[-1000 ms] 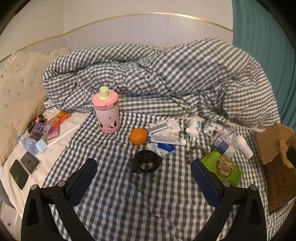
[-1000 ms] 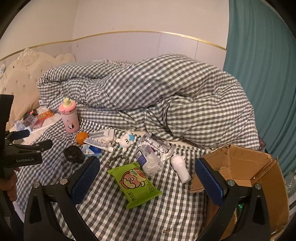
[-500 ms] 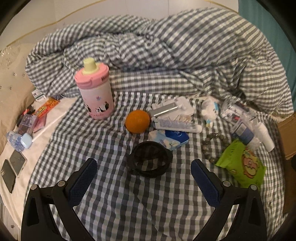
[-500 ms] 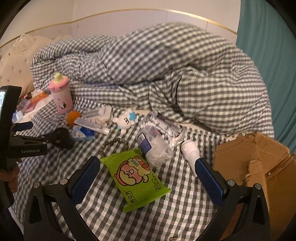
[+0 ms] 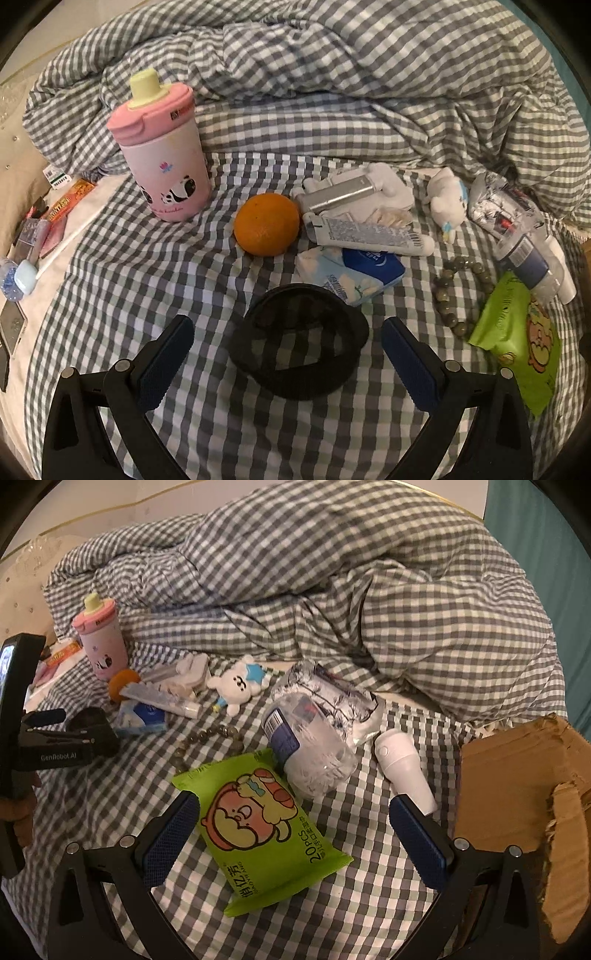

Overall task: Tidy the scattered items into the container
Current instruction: 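Grasp the black round case with the left tool while the right grasps the green snack bag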

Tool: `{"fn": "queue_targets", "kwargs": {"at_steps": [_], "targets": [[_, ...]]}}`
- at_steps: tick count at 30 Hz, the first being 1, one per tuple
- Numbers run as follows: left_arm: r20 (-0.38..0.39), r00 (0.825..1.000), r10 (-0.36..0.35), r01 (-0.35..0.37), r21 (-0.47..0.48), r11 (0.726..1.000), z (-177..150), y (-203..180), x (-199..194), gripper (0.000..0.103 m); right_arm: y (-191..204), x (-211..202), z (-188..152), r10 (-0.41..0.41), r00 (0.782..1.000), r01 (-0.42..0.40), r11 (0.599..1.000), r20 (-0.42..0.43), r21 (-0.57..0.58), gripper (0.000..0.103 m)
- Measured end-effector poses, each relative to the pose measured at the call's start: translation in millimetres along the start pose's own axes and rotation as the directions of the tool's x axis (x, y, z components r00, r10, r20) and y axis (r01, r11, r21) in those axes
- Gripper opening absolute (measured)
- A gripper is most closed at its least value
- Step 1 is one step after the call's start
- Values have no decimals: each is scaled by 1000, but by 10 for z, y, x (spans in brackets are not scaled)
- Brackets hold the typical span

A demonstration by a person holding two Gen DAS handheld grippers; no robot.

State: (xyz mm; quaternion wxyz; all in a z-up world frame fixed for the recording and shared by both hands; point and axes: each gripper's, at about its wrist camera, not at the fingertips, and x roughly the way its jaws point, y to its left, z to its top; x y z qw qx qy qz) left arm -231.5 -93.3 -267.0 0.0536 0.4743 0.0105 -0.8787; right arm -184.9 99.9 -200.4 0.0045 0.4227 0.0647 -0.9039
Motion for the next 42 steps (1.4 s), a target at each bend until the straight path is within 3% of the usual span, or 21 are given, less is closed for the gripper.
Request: {"fn": "queue_targets", "kwargs": {"at_steps": [10,12,17,23,29,37,42], "targets": [[-7,1000,-20,20,-74,997,-93,95,215,101,28,182,-59,22,999,-23,1000,-24,-21,103],[9,1000,-22,23,-89,996,-114,127,202,90,41,226,-71,32,999,-33,999,-32,-24,103],[15,1000,16,-15,-68,998,-116,135,183,75,64,347,-113,74,996,-75,997,-53,-20,103],[46,999,19,-16,-77,997,-109,200,104,74,121,506,-159,94,992,-98,994,-86,-42,103],[64,998,29,-24,-82,996,-70,262,-31,74,165,656,-183,167,978,-172,985,-125,-29,103],[99,994,35,-26,-87,996,-69,336,-314,74,364,845,-236,69,986,-93,984,-155,-151,103],[129,991,31,-18,-100,995,-64,386,-533,74,306,914,-214,98,982,-115,988,-163,-100,101]]}}
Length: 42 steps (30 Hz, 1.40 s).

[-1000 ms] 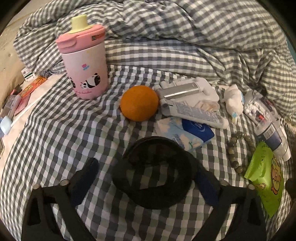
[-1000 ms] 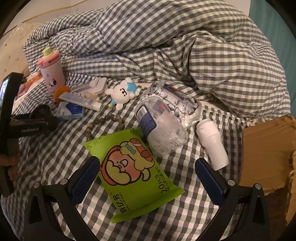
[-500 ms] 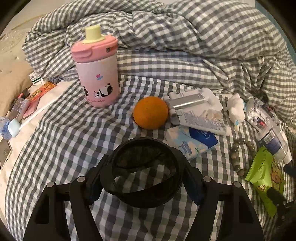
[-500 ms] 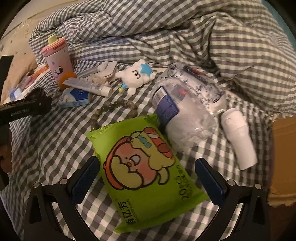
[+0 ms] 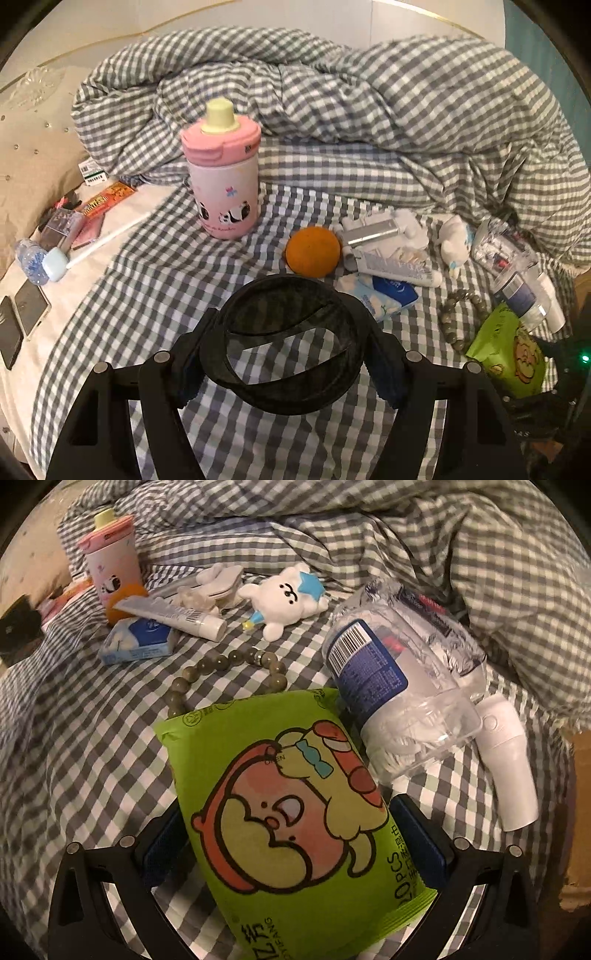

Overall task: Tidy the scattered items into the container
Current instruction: 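Grasp the black round case with the left tool while the right grasps the green snack bag, then lift the black case and green snack bag and carry them toward the box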

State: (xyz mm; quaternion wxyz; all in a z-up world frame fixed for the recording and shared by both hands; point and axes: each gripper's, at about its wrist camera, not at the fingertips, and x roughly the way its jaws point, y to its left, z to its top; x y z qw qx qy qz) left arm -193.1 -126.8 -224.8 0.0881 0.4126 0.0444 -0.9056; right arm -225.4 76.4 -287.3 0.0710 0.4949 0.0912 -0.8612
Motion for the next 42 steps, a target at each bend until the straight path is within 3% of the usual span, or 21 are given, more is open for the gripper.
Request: {"fn": "queue_targets", "kwargs": {"at_steps": [4,9,19,29,42], "targets": [[19,1000,-5,5,-11,1000,43,43,-141,74,-34,-20,8,4,1000,-4,1000,-18,31,88],[38,999,-11,12,-30,999,84,82,-283,74,-21,-86,-37,10,1000,-9,999,-20,48,80],[77,997,-17,19,-28,999,129,78,-552,74,26,-286,-175,41,999,-43,996,21,82,78],[124,991,-42,44,-14,999,177,-31,-919,74,-30,-824,-218,44,992,-56,994,122,93,78],[218,971,-103,97,40,994,195,-362,-1637,74,-208,-1943,-307,0,949,-39,992,315,117,78]]}}
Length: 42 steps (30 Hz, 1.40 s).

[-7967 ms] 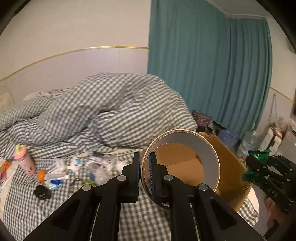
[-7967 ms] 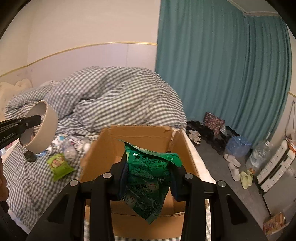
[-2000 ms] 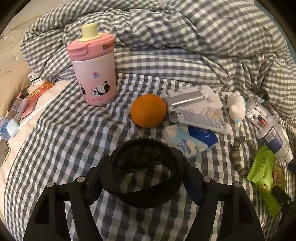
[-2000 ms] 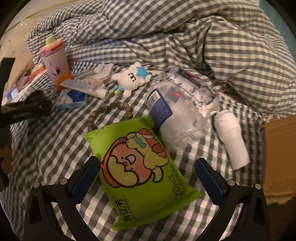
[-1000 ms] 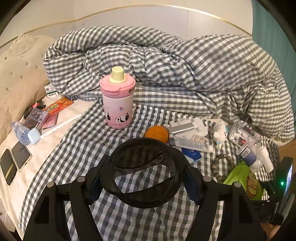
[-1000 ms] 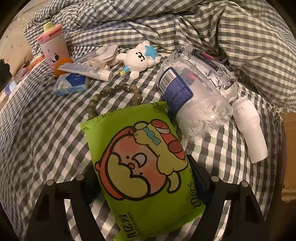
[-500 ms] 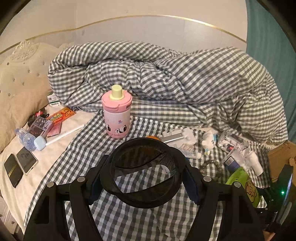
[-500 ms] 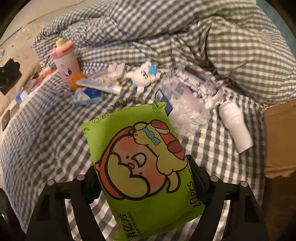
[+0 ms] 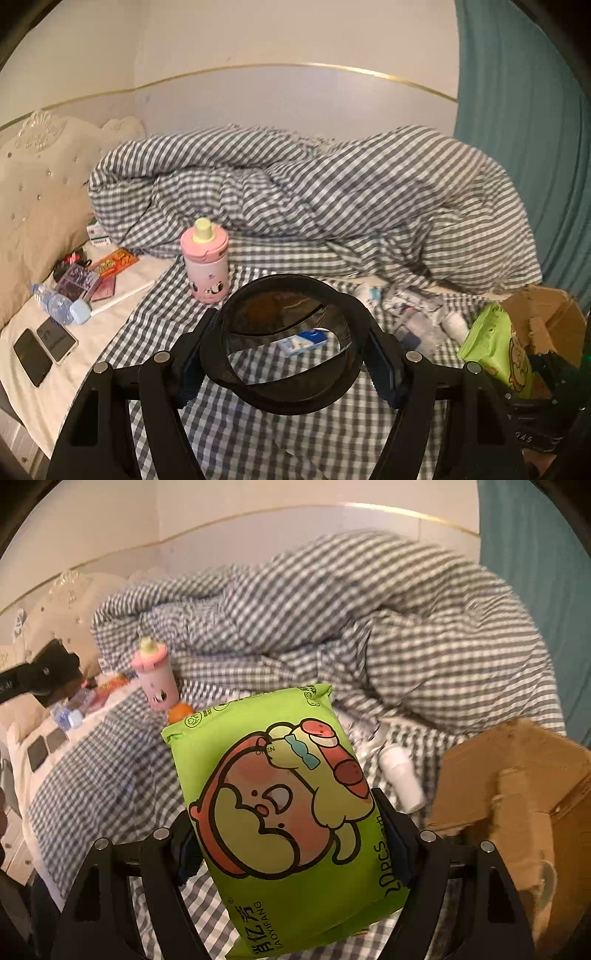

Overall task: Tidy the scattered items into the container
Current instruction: 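Lift the black case and green snack bag and carry them toward the box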

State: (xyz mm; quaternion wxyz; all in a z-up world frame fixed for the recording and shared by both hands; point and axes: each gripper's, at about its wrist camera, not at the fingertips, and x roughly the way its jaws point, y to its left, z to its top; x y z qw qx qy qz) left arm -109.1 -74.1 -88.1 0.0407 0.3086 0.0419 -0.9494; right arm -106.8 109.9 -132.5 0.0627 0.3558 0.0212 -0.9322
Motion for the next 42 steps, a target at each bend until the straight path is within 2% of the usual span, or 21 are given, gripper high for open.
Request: {"fn": "queue_targets", "kwargs": {"at_steps": [12,23,35,42], "targets": [[60,995,-77,74,49,996,35,-505,-457,74,-284,-886,16,-42,992,40,999,120,21,78],[89,982,-169,161,92,983,92,-1028,-671,74,-743,-1566,-88,-150,971,133,986,187,99,78],[78,965,-252,239,139,961,86,-1620,-697,74,-1253,-2101,-262,-308,928,271,944,209,191,79],[75,950,-304,287,177,941,104,-2002,-781,74,-1582,-2302,-415,-415,891,370,899,185,235,79]]}}
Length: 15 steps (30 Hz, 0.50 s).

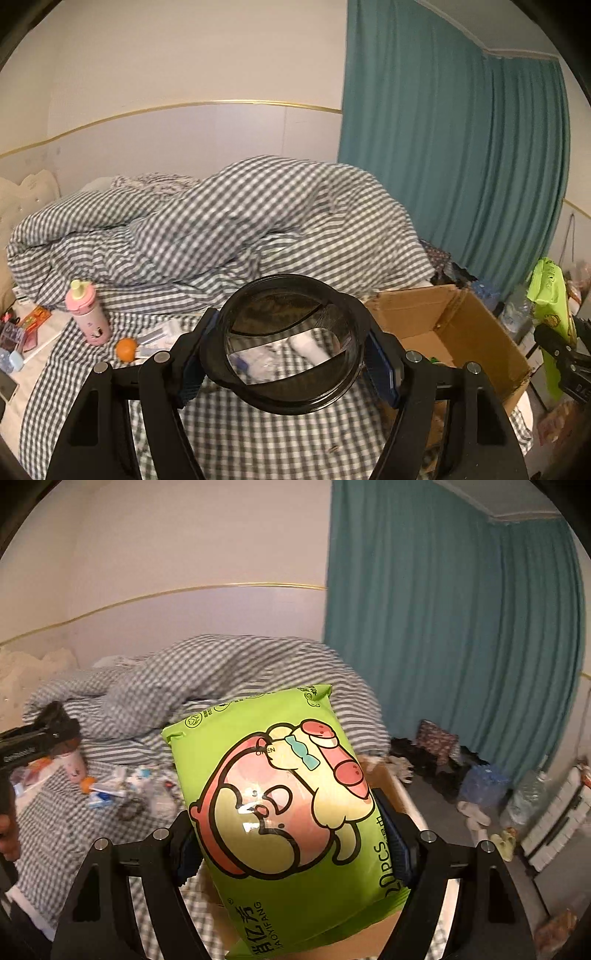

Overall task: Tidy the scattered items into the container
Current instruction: 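Lift the black case and green snack bag and carry them toward the box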

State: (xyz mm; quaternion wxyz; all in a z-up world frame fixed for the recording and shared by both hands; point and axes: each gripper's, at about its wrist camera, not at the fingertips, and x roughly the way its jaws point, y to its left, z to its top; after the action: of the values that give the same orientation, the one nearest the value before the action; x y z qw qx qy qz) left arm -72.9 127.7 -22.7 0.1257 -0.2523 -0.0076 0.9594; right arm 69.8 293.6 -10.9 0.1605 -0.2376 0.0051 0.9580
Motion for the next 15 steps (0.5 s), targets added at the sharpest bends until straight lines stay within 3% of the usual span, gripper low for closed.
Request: {"fn": "queue_targets", "kwargs": {"at_steps": [6,15], "targets": [[-3,999,-34,34,22,999,29,-245,53,74,-374,42,-69,-44,999,44,998,-16,50,79],[-14,997,-72,73,42,996,50,-610,228,74,-595,300,-174,-57,994,62,997,-92,55,79]]}}
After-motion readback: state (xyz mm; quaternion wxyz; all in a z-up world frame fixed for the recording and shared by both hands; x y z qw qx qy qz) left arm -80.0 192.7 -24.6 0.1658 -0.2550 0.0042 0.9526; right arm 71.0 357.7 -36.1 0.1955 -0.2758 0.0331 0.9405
